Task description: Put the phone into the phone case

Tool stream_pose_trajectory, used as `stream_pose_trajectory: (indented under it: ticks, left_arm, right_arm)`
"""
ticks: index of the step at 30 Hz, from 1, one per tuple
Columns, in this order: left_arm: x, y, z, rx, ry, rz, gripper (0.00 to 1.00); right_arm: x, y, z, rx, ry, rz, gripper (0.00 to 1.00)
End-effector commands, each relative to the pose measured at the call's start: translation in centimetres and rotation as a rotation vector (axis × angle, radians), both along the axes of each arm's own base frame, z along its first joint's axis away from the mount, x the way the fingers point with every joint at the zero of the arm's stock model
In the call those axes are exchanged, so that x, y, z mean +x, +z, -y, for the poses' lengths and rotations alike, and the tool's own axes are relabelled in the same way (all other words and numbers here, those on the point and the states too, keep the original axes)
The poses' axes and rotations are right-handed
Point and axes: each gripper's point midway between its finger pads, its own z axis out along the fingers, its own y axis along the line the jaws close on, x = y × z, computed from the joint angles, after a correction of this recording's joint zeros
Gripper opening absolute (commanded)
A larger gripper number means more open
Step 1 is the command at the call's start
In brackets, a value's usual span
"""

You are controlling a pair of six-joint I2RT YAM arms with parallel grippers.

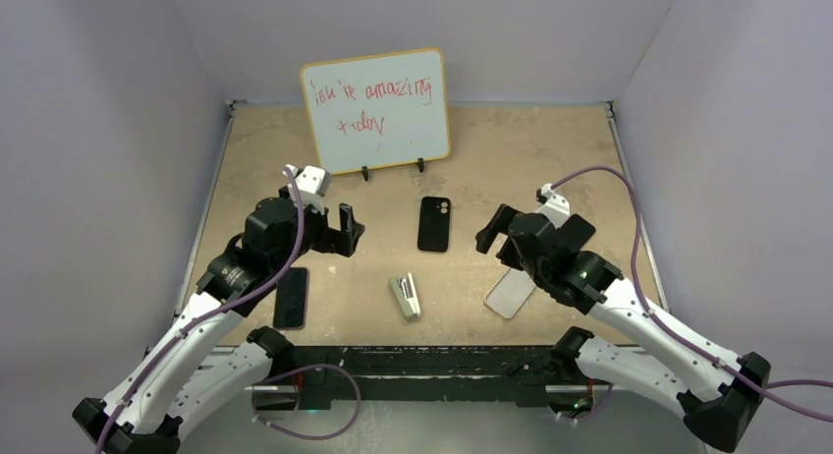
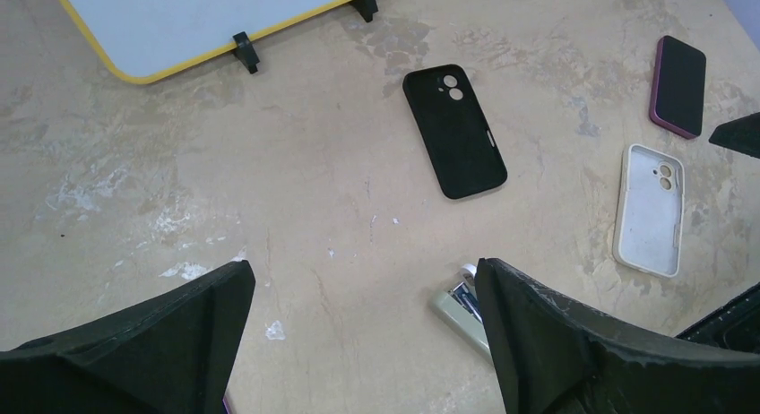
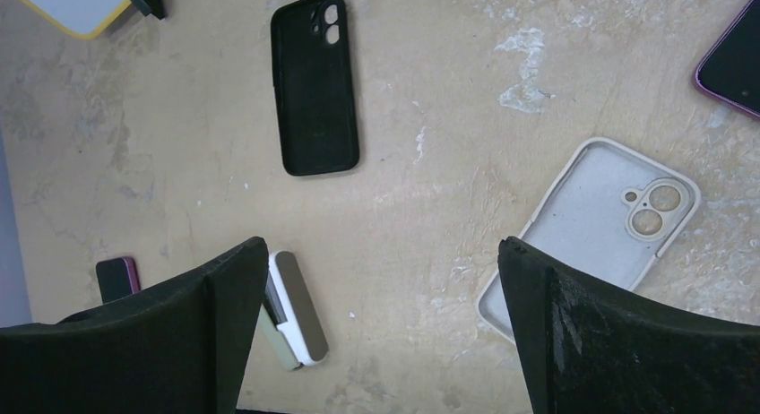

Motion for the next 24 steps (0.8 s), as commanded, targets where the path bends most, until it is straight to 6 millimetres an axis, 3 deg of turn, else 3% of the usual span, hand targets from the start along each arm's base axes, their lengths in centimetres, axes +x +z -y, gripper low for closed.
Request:
stream_pose_trajectory:
  ticks: [1, 11, 14, 18, 21, 24]
  left_arm:
    - [0.2, 0.7, -0.2, -0.007, 0.013, 0.032, 0.99]
    - [0.4, 0.6, -0.1, -0.006, 0.012, 0.036, 0.98]
    - [0.4, 0.6, -0.1, -0.008, 0.013, 0.04, 0.97]
    - [0.4, 0.6, -0.2, -0.009, 0.021, 0.035, 0.96]
    - [0.3, 0.6, -0.5, -0.006, 0.028, 0.038, 0.96]
    - [0.3, 0.8, -0.7, -0.004, 0.038, 0.046, 0.96]
  right_arm:
    - [0.3, -0.8, 0.9, -0.023, -0.063, -0.011, 0.99]
    - [1.1, -4.1, 1.0, -0.13, -0.1, -0.088, 0.99]
    - [2.3, -5.6, -0.5, -0.203, 0.007, -0.077, 0.99]
    - [3.6, -6.6, -4.6, -0.183, 0.191, -0.07, 0.98]
    - [4.5, -7.2, -6.8, -0.158, 0.245, -0.079, 0.97]
    - [5.6, -8.0, -7.8, -0.177, 0.241, -0.106, 0.96]
